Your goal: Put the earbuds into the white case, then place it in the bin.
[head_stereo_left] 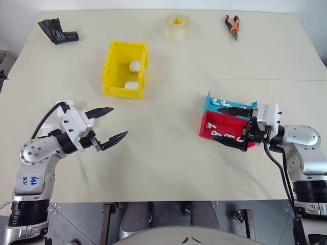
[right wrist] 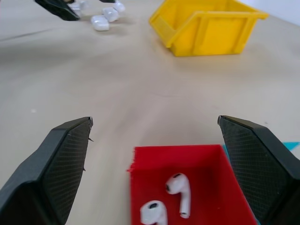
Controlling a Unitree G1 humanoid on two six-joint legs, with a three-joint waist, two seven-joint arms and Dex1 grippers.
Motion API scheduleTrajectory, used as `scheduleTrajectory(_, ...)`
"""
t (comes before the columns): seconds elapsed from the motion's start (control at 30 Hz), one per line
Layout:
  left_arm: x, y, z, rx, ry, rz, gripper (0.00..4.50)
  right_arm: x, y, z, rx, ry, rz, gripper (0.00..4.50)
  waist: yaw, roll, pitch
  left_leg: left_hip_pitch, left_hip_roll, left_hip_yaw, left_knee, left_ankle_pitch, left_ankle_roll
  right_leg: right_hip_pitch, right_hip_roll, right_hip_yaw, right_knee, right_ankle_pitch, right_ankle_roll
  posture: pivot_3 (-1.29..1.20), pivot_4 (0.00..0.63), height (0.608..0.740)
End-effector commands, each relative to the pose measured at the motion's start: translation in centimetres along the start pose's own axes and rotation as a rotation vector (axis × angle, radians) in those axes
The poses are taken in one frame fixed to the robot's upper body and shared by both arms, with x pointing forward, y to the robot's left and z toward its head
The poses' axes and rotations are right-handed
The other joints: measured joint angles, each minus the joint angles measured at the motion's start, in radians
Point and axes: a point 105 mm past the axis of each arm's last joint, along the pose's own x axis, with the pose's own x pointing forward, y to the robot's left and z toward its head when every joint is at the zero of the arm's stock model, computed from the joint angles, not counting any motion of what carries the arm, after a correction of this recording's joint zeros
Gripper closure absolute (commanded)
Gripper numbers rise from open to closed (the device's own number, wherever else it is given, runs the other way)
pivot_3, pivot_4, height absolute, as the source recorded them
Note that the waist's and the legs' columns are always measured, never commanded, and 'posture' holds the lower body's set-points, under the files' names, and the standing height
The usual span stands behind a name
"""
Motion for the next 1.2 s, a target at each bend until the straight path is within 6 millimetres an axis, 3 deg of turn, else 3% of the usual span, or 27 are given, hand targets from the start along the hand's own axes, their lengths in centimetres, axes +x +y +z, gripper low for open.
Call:
scheduleTrajectory(0.03,-0.5,0.2,1.0,0.014,-0.031,0.036,0.03,-0.4,0.1,1.1,-0.031,-0.022,0.016,0.0,-0.001,0.0,0.0,0.0,0.0,0.0,0.0,0.0,0.0,0.0,0.0,0.0,0.0,0.0,0.0,0.0,0.15,0.74)
scheduleTrajectory(0.27,-5.6,0.9,0.3,-0.091,0.031,0.475,0.03,3.0,1.1,2.8,-0.071,-0.169,0.108,0.0,-0.012,-0.001,0.001,0.002,0.002,0.003,-0.002,0.0,0.0,-0.001,0.002,0.003,0.0,0.0,0.0,0.0,0.15,0.74)
scheduleTrajectory(0.57,-13.0,-1.6,-2.6,-0.289,0.222,0.92,0.03,5.6,1.8,4.6,-0.13,-0.292,0.165,0.0,0.013,-0.002,0.0,0.001,0.002,0.001,0.0,0.0,0.0,0.0,0.001,0.003,0.0,0.0,0.0,0.0,0.15,0.74)
scheduleTrajectory(0.67,-13.7,-1.8,-2.7,-0.331,0.233,0.952,0.03,5.5,1.8,4.5,-0.123,-0.287,0.179,0.0,0.02,-0.002,0.0,0.001,0.002,0.002,0.001,0.0,0.0,0.0,0.001,0.004,0.0,0.0,0.0,0.0,0.15,0.74)
scheduleTrajectory(0.87,-13.8,-0.1,-2.0,-0.396,0.277,0.936,0.03,4.8,1.2,3.5,-0.083,-0.22,0.181,0.0,0.018,-0.002,0.0,0.002,0.002,0.002,0.0,0.0,0.0,0.0,0.001,0.004,0.0,0.0,-0.001,0.0,0.15,0.74)
scheduleTrajectory(1.0,-14.1,2.5,-2.4,-0.424,0.494,0.842,0.03,3.6,0.6,2.4,-0.008,-0.14,0.154,0.0,0.023,-0.002,0.0,0.001,0.002,0.002,0.001,0.0,0.0,-0.001,0.002,0.003,0.001,-0.001,-0.002,0.0,0.15,0.74)
scheduleTrajectory(1.2,-14.1,5.0,-3.1,-0.527,0.739,0.73,0.03,4.1,0.7,2.4,-0.013,-0.143,0.144,0.0,0.004,-0.002,0.0,0.005,0.002,0.006,-0.005,0.0,-0.001,-0.001,0.003,0.005,0.001,-0.001,-0.002,0.0,0.15,0.74)
